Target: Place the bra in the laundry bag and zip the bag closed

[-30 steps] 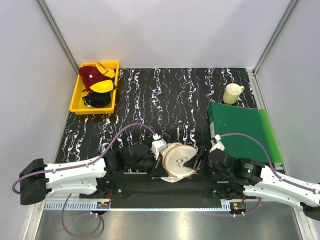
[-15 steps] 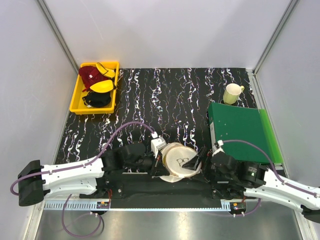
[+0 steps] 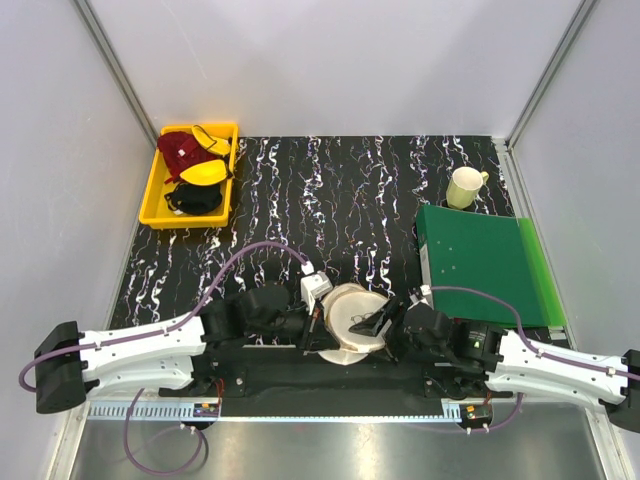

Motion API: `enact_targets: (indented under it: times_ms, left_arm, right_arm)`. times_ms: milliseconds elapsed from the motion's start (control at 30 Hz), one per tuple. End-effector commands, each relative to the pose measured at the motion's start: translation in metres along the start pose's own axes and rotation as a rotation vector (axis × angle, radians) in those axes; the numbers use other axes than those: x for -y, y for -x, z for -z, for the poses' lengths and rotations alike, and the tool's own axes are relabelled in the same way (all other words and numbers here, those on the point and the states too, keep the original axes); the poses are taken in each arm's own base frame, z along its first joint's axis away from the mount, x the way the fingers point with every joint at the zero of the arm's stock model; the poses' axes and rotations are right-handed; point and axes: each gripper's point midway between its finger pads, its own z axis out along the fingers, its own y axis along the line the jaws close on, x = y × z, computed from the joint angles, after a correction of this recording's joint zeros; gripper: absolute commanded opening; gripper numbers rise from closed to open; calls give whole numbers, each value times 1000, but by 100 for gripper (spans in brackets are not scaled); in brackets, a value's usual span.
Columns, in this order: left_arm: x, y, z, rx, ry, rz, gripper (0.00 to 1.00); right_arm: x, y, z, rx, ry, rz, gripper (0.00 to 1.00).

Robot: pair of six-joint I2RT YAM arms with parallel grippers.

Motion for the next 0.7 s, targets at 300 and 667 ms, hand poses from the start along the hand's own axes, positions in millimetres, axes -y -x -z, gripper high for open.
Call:
enact_targets:
  times_ms: [300,667]
  left_arm:
    - [-6,29,10,117,103,19,0]
    - [-67,13,54,229,387,136,0]
  right_arm:
    - [-18,8,-5,43,85,-126,21]
    - [-10,16,9,48,144,-137,0]
